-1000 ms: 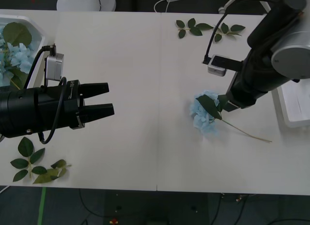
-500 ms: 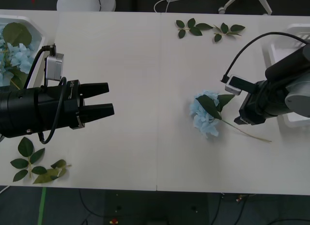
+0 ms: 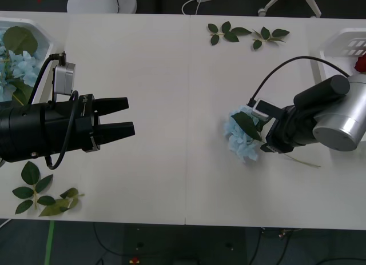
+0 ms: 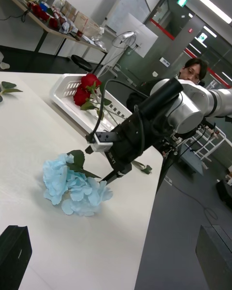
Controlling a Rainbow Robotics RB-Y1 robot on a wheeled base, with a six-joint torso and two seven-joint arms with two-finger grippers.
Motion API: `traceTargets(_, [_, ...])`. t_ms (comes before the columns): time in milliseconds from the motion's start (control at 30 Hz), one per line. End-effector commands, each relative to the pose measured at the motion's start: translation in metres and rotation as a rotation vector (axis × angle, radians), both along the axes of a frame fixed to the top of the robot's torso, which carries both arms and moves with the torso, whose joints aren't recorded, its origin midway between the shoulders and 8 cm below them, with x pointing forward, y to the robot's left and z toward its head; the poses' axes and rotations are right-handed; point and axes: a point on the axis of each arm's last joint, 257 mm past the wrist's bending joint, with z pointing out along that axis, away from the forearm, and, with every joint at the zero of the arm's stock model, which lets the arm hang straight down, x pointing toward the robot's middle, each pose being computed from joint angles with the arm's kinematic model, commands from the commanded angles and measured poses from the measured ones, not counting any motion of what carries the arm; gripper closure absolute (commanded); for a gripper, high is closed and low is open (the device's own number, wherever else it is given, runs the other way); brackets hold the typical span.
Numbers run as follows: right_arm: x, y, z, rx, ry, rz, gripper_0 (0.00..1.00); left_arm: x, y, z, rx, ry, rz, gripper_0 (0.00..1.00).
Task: Place the red flowers into the right box and the blue flowers into the left box. If a person shows an open palm, hand one flower to the person first, then continue sorting.
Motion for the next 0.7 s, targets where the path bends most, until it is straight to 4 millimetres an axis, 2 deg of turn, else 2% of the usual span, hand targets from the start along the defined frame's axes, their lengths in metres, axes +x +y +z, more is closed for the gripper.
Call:
traceTargets(33, [-0.006,0.009,-0.020,0.015,0.032,-0.013,0.00,-0.003,-0.005,0.016,0.023,-0.047,-0.027,0.00])
traceTargets(700, [0.015,0.022,-0.065,0.001,0.024,-0.028,0.00,-0.003,-0.005,0.016,0.023,-0.047,-0.027,0.00])
